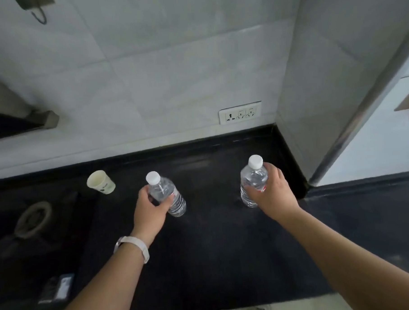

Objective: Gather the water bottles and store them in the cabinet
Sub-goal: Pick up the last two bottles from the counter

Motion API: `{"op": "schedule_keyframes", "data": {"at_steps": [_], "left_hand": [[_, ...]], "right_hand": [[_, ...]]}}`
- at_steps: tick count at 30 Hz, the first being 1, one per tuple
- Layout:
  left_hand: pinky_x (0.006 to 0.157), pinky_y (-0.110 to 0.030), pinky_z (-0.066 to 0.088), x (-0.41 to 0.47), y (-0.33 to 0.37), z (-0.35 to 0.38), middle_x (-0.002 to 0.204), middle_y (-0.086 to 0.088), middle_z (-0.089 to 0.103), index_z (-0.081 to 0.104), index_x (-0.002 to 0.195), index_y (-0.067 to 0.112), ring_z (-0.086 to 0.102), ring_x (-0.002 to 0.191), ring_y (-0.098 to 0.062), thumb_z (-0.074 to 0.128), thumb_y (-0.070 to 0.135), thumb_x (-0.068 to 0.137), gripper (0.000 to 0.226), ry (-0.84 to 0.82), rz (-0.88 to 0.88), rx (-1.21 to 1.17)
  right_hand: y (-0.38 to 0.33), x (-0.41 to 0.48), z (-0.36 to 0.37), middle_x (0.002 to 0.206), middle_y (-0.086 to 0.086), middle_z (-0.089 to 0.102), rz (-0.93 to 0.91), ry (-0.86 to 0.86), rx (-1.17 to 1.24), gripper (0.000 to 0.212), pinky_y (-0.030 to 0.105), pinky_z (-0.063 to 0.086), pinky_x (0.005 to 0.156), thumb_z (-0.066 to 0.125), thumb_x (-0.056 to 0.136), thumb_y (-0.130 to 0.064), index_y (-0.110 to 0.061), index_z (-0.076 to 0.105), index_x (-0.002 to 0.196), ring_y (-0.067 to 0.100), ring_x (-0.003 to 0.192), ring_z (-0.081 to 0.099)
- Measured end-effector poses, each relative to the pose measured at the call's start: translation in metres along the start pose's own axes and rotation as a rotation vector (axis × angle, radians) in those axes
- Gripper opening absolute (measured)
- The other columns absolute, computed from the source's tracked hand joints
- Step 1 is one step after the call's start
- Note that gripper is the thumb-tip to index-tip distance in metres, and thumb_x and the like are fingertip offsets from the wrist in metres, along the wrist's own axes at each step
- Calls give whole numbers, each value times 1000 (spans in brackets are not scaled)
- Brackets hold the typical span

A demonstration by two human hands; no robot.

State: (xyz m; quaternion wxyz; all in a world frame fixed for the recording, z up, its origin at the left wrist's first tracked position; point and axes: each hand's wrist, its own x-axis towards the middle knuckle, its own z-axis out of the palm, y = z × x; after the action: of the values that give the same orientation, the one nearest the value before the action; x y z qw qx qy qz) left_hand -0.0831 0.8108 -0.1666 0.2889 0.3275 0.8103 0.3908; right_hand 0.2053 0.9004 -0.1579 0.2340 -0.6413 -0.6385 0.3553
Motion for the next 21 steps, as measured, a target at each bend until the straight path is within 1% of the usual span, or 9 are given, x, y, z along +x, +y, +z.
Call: {"op": "schedule_keyframes", "data": {"at_steps": [3,5,7,9,11,12,15,17,21], "left_hand": [[89,-28,43,0,0,9,113,16,62,46,128,30,59,102,-3,83,29,82,59,37,-45,-24],[91,-30,44,3,-2,12,114,17,61,45,127,32,58,103,0,84,30,81,61,50,-70,-40],[93,-33,47,4,-3,13,116,15,63,48,127,31,60,104,-3,86,30,78,62,68,-80,-63],[93,-33,49,3,-4,14,116,16,64,51,126,32,62,106,-4,87,30,77,61,94,-79,-70],[92,-31,49,-2,-3,16,115,17,64,52,124,34,62,105,-3,87,28,77,59,123,-80,-91],[91,-30,49,-5,-2,18,115,17,64,53,124,34,62,104,-2,87,27,77,58,136,-83,-103],[88,-25,49,-17,-3,19,114,17,65,54,121,36,62,104,-1,86,23,77,55,166,-87,-139],[85,-22,48,-27,-6,16,113,17,66,55,117,38,63,103,0,86,23,77,53,180,-94,-158],[87,-24,51,-50,-15,-2,110,16,69,57,113,39,65,101,1,89,24,74,53,198,-90,-175]], "right_hand": [[10,15,4,132,-5,48,-12,-66,42,71,32,42,86,76,77,-39,-24,39,136,18,116,51],[13,22,6,124,-8,53,2,-115,75,70,28,42,77,77,78,-39,-29,38,135,15,105,56],[14,26,5,113,-11,57,14,-146,92,69,26,42,68,77,78,-39,-33,36,134,12,92,59],[14,29,4,104,-13,57,21,-154,86,68,23,41,64,77,79,-40,-35,37,134,9,84,58],[14,29,2,102,-13,57,23,-152,78,66,22,40,61,77,78,-41,-35,39,132,8,78,57],[13,29,1,102,-13,58,13,-154,74,65,22,41,62,77,78,-40,-35,40,131,8,78,58],[11,33,3,105,-10,60,-27,-168,64,66,29,45,73,79,76,-40,-33,42,131,14,90,59],[6,31,4,103,-12,59,-36,-178,56,66,30,45,74,79,76,-41,-33,43,130,14,91,59],[-10,16,14,96,-17,57,-79,-221,71,65,31,48,78,79,75,-42,-35,43,129,11,91,59]]}}
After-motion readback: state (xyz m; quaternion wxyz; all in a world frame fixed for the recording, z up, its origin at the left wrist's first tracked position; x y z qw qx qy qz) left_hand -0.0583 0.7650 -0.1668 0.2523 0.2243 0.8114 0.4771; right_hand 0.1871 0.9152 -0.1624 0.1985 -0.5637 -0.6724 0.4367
